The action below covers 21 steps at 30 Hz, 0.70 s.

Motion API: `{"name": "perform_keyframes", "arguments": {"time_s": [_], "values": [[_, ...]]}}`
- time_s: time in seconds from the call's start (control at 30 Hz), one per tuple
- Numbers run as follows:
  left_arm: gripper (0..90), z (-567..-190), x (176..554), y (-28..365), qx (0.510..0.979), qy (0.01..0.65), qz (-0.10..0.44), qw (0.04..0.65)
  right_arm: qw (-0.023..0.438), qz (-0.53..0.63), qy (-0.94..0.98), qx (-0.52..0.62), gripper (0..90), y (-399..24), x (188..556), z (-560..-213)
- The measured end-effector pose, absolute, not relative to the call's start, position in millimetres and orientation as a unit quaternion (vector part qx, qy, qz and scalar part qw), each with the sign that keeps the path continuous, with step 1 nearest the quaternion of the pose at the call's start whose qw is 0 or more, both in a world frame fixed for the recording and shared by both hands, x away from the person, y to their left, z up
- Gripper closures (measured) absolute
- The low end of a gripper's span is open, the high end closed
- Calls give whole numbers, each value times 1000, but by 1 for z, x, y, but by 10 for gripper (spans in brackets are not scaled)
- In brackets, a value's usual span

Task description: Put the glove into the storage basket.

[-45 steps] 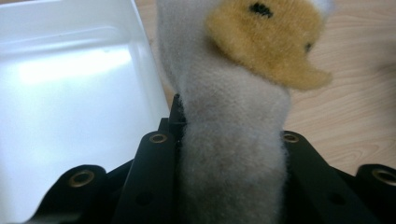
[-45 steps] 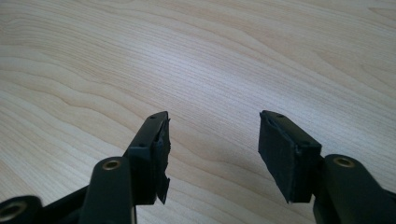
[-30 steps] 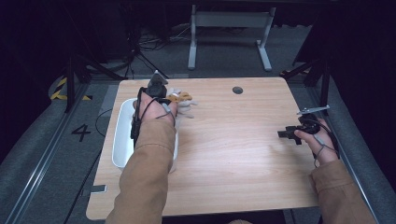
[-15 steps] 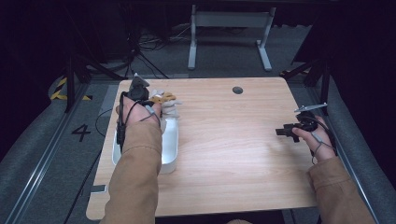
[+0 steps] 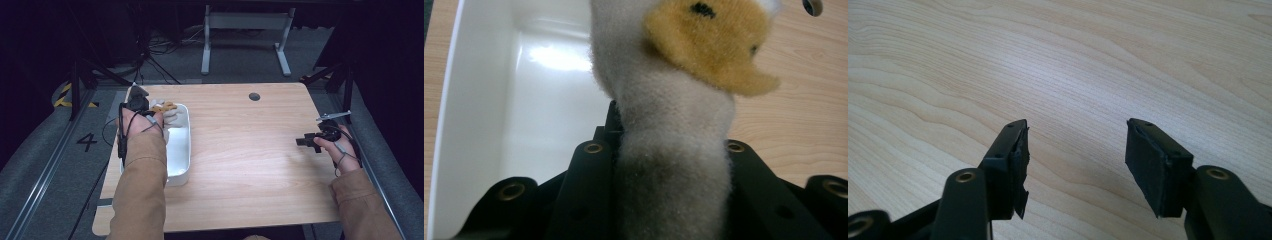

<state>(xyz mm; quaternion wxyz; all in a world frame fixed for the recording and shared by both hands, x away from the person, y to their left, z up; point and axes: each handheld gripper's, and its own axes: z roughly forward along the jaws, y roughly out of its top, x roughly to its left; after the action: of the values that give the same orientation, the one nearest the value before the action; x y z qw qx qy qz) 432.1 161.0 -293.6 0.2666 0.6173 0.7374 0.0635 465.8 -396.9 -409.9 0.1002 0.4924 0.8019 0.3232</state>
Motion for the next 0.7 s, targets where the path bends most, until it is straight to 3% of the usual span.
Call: {"name": "perform_keyframes", "arguments": {"time_s": [0.7], "values": [[713, -332, 437, 167, 575, 773, 65, 260, 99, 324, 802, 492, 430, -398, 466, -411]]}}
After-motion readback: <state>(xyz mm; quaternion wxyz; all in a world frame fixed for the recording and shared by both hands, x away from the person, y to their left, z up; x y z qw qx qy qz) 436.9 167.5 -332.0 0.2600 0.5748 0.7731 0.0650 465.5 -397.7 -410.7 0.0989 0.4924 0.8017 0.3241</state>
